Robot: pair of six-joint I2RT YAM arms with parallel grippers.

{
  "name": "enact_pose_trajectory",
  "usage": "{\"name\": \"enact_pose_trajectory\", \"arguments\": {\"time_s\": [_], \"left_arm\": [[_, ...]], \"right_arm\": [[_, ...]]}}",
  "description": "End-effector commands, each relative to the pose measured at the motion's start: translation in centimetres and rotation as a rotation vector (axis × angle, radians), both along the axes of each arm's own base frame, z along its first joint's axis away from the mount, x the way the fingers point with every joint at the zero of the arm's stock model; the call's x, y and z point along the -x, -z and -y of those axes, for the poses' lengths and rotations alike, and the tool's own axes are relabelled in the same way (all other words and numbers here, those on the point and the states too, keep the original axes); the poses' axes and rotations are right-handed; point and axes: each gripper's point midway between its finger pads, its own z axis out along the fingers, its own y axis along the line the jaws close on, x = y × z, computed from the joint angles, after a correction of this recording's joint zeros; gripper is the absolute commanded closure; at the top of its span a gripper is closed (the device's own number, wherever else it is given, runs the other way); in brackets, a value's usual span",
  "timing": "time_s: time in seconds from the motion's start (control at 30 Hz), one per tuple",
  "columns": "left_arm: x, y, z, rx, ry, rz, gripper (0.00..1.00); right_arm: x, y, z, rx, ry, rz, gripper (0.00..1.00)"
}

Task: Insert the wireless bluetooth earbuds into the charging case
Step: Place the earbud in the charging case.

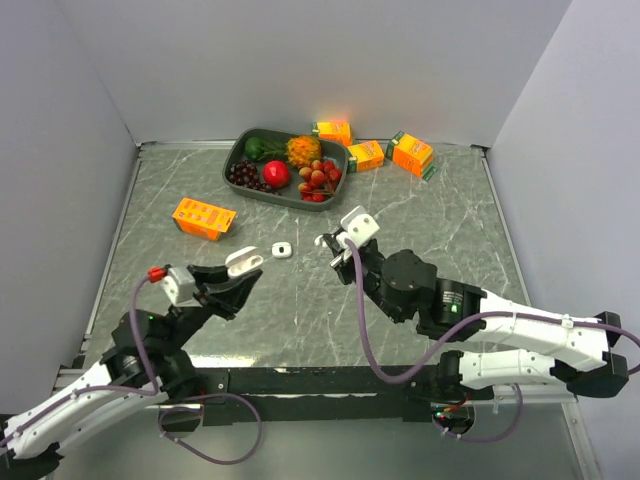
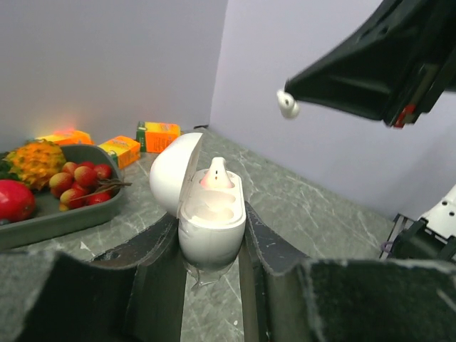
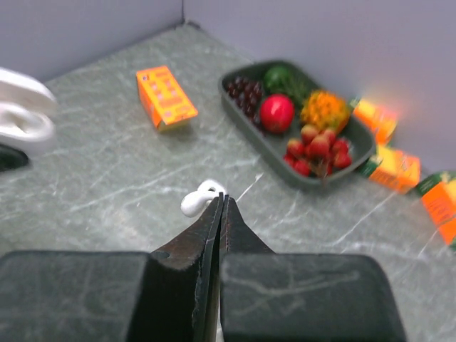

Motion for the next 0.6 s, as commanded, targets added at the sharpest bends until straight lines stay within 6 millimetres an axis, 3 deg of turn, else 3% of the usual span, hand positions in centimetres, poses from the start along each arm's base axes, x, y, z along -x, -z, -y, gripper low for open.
{"name": "enact_pose_trajectory", "arguments": {"time_s": [0.0,0.07,0.13,0.3,0.33,0.57], "left_arm": [[0.6,-2.5,1.9,0.046,0.076,0.117,0.99],[0.3,-1.9,3.1,0.019,0.096,0.119,0.99],[0.3,-2.7,3.7,0.036,0.109,0.148,0.99],[-0.1,-3.2,5.9,0.020,0.152,0.170,0.99],[-0.4,-3.3,6.5,0.017,0.156,0.172,0.99],[-1.3,-4.3,8.0,0.033,0.188,0.192,0.99]], "right_arm": [[0.4,-4.1,1.5,-0.050,0.039,0.166,1.00],[1.0,-4.5,1.6,-0.039,0.032,0.213,1.00],[1.5,-6.0,2.0,-0.090,0.035,0.254,1.00],[2.9,-7.3,2.5,-0.087,0.049,0.373,1.00],[3.0,-8.5,3.0,-0.112,0.070,0.418,1.00],[4.7,-9.0,2.8,-0.093,0.099,0.543,1.00]]}}
